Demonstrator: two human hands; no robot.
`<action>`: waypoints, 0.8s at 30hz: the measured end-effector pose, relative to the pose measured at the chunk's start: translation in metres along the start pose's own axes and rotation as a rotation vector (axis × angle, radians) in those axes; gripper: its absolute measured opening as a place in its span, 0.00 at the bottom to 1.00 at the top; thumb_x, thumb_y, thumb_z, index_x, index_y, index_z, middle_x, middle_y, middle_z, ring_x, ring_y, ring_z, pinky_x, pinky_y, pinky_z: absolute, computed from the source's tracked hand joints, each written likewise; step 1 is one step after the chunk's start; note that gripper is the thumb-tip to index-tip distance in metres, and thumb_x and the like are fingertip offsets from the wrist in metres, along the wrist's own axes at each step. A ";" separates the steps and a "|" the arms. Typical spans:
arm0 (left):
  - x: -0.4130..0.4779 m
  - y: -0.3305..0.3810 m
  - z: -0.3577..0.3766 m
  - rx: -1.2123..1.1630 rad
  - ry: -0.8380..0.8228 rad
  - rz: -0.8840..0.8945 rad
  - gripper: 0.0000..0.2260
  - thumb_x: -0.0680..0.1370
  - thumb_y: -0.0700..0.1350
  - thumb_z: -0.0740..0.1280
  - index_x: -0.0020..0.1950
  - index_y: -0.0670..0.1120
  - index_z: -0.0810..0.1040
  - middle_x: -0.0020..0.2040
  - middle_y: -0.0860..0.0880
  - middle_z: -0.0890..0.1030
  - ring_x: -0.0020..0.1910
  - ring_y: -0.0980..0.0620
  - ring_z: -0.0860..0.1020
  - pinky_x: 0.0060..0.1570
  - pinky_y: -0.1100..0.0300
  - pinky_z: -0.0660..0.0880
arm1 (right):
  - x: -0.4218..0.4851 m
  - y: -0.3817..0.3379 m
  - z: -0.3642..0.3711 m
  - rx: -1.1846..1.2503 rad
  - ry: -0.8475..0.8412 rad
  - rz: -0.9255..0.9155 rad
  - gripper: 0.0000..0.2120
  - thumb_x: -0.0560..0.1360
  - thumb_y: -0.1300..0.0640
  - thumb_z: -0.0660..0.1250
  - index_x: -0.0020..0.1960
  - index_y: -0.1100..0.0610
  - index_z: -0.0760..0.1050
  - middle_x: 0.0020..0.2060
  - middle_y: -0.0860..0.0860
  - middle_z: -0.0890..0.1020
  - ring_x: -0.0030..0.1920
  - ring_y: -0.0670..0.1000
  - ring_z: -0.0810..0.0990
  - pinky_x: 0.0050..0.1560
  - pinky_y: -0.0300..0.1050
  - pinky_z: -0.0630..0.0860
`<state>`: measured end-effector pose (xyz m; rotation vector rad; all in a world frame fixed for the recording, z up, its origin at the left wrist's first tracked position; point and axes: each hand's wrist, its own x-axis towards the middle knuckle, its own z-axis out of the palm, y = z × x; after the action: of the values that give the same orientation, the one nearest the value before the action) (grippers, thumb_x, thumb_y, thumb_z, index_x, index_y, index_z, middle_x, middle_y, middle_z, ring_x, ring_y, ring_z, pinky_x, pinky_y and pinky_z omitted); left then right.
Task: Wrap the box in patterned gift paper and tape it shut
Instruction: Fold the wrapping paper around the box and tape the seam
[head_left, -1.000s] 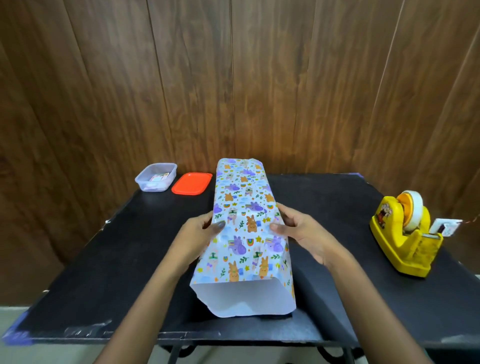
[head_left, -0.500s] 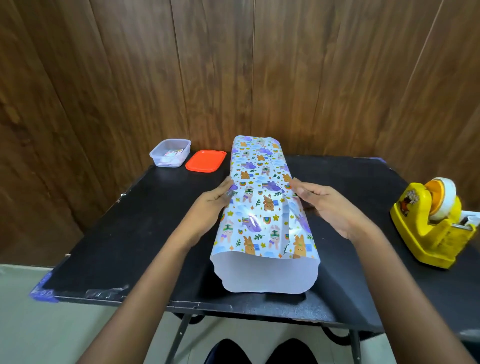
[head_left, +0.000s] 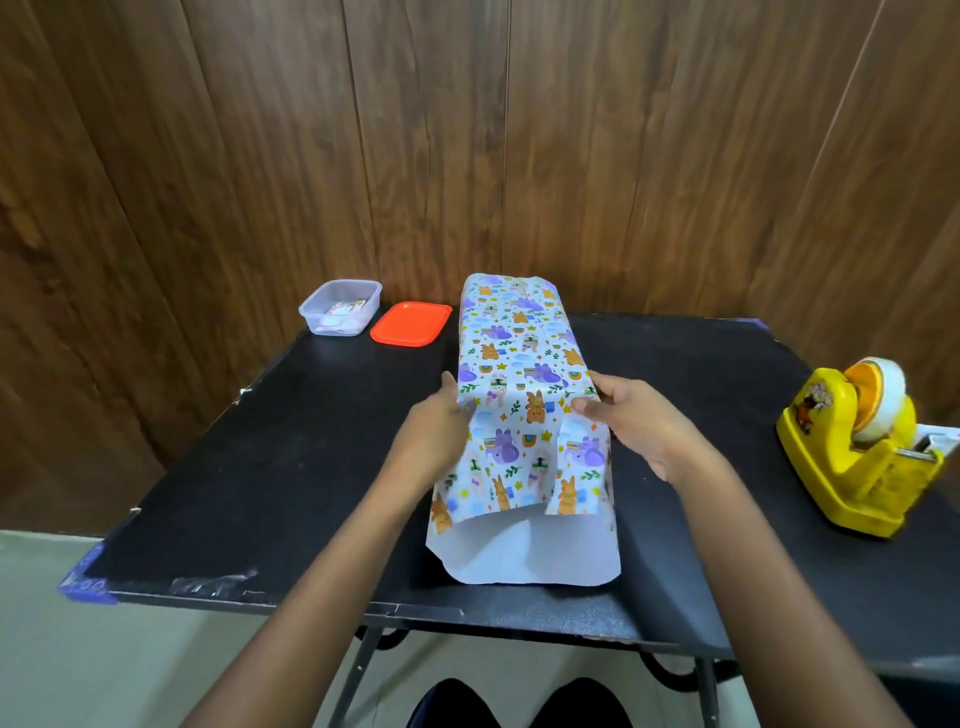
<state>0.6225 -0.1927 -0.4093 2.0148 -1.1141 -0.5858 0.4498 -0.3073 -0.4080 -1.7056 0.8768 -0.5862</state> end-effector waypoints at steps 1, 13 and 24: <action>0.000 0.000 0.004 0.150 0.019 -0.003 0.23 0.83 0.46 0.54 0.77 0.45 0.53 0.73 0.43 0.64 0.68 0.45 0.69 0.63 0.53 0.67 | 0.000 0.002 0.004 -0.107 0.058 -0.024 0.14 0.79 0.59 0.62 0.63 0.51 0.75 0.54 0.48 0.82 0.53 0.48 0.81 0.50 0.41 0.77; 0.004 -0.005 0.008 0.430 0.249 0.140 0.12 0.78 0.49 0.65 0.55 0.41 0.73 0.48 0.43 0.81 0.47 0.42 0.78 0.39 0.55 0.70 | -0.001 -0.003 0.006 -0.534 0.161 -0.109 0.33 0.74 0.57 0.69 0.74 0.43 0.60 0.62 0.47 0.78 0.58 0.51 0.78 0.46 0.40 0.74; 0.019 -0.003 0.017 0.923 0.335 0.492 0.23 0.72 0.44 0.72 0.63 0.40 0.68 0.70 0.41 0.65 0.71 0.43 0.63 0.68 0.53 0.60 | 0.001 -0.013 0.016 -1.089 0.250 -0.168 0.33 0.74 0.49 0.68 0.75 0.51 0.59 0.46 0.57 0.82 0.47 0.57 0.80 0.37 0.43 0.66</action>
<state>0.6218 -0.2148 -0.4227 2.2804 -1.7643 0.6177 0.4655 -0.2970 -0.4007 -2.7381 1.3791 -0.4516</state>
